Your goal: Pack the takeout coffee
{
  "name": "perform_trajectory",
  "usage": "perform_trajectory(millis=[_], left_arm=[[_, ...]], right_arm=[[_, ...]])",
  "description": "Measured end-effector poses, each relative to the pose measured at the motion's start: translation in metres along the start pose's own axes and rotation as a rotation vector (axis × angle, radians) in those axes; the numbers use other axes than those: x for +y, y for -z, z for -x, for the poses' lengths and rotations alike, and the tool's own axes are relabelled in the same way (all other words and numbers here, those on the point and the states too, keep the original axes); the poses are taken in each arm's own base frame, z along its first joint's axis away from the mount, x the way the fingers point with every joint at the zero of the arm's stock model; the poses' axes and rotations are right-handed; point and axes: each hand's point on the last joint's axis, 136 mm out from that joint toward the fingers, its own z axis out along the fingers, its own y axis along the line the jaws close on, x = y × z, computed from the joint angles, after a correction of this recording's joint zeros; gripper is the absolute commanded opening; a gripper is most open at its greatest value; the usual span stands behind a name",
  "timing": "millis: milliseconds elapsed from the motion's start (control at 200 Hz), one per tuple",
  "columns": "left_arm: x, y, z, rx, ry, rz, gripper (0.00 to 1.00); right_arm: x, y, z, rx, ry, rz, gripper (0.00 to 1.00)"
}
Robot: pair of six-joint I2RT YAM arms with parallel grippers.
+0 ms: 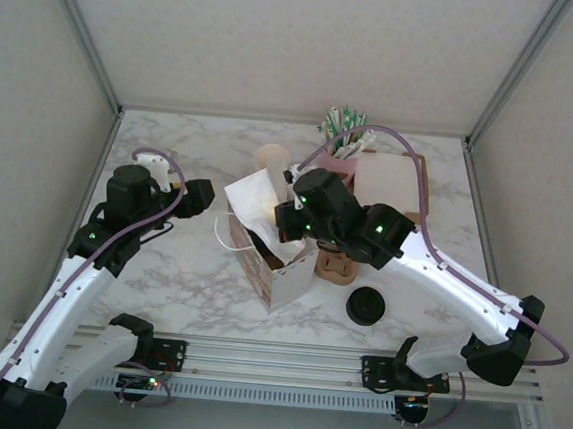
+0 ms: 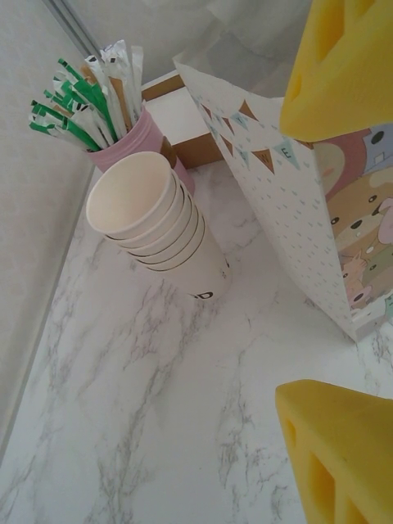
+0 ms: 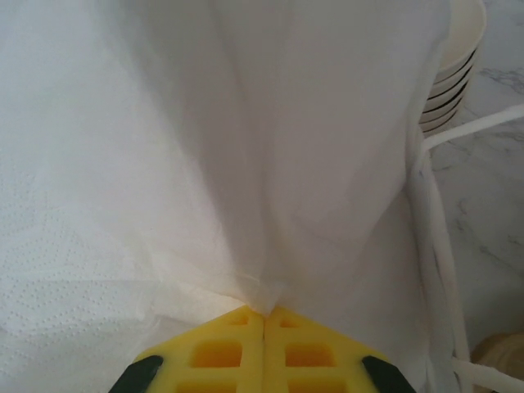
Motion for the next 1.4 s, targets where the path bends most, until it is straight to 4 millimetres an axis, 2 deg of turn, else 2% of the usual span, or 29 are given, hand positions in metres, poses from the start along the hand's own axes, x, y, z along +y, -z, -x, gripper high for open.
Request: perform_trajectory(millis=[561,731,1011,1401], left_arm=[[0.000,0.000,0.000,0.000,-0.001,0.001,0.77],[0.000,0.000,0.000,0.000,-0.001,0.001,0.77],[0.000,0.000,0.000,0.000,-0.001,0.001,0.76],[0.000,0.000,0.000,0.000,-0.001,0.001,0.77]], right_arm=[[-0.014,-0.018,-0.014,0.084,0.079,-0.098,0.00],[-0.013,-0.026,-0.017,0.105,0.091,-0.104,0.00],[-0.008,-0.048,-0.033,0.191,0.115,-0.089,0.00],[-0.008,-0.062,-0.045,0.244,0.124,-0.093,0.00]])
